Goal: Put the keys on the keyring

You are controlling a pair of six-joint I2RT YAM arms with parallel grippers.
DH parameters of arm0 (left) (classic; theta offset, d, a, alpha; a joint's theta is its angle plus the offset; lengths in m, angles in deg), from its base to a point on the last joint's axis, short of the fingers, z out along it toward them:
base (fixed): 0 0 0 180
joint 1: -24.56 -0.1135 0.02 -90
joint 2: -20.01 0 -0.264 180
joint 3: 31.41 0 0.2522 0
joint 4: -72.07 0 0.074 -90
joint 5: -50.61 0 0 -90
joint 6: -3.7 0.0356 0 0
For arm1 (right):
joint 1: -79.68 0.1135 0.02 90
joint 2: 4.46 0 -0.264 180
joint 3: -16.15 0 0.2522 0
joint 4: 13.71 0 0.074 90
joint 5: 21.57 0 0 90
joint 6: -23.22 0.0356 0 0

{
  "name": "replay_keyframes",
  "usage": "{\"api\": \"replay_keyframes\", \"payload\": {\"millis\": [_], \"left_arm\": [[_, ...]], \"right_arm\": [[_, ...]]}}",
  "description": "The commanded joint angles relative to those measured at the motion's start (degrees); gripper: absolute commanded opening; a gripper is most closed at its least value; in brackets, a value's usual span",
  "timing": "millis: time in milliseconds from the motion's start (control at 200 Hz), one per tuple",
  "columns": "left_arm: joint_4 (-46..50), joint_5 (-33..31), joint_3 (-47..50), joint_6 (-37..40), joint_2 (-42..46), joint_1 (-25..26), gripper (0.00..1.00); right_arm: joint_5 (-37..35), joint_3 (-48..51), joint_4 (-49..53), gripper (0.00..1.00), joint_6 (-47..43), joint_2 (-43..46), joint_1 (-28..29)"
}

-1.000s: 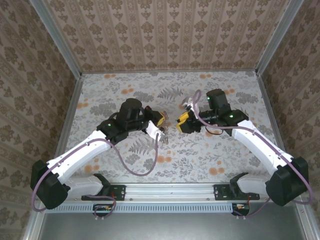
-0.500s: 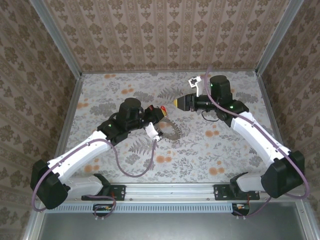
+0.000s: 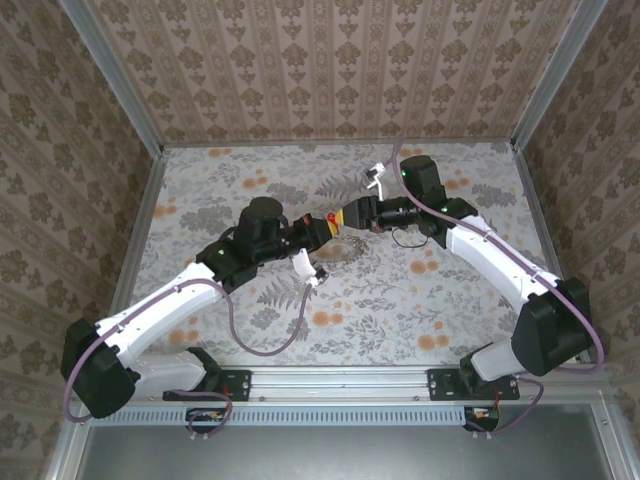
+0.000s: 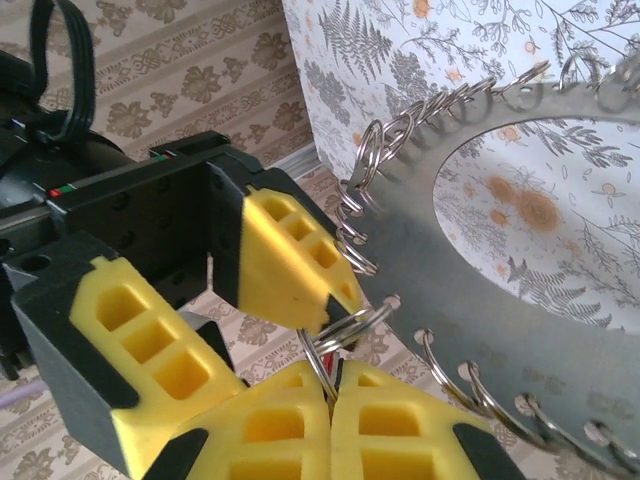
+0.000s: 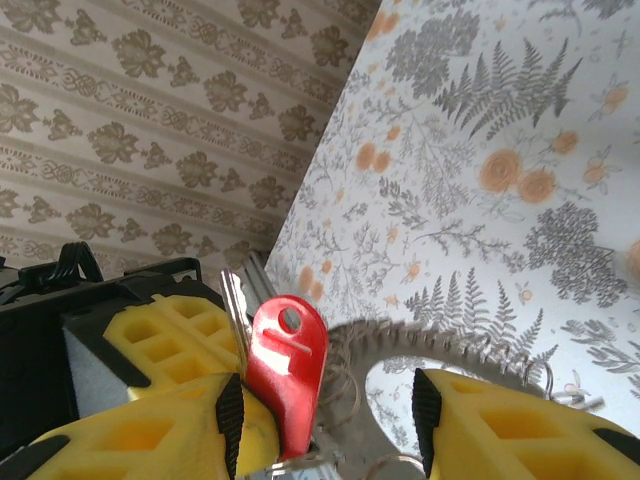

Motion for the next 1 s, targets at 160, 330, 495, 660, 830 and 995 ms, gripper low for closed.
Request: {"api": "replay_keyframes", "payload": {"millis": [160, 330, 495, 660, 830, 995], "left_arm": [[-2.92, 4.65, 0.7, 1.5, 0.47, 0.92, 0.0], [-4.15, 4.49, 1.4, 1.7, 0.51, 2.07, 0.0], [-5.02, 3.67, 1.2, 0.73, 0.6, 2.02, 0.0], [-5.87, 2.81, 1.34, -0.46, 1.03, 1.66, 0.0], [-6.41, 1.04, 2.27, -3.48, 1.61, 1.54, 0.15], [-6.64, -0.2, 4.12, -9.58, 3.19, 1.5, 0.39]], "right_arm": [[8.59, -1.32, -6.46, 0.45, 2.44, -2.87, 1.26], [14.87, -0.64, -9.68, 0.36, 4.05, -3.88, 1.41], [18.42, -1.81, -5.42, 0.25, 0.54, -3.07, 1.32], [19.87, -2.41, -1.96, 0.08, -1.14, -3.56, 1.04], [16.96, -3.19, -3.37, 0.0, -1.18, -3.13, 0.71], [10.94, -2.08, -9.76, 0.0, -3.77, 0.66, 0.62]]}}
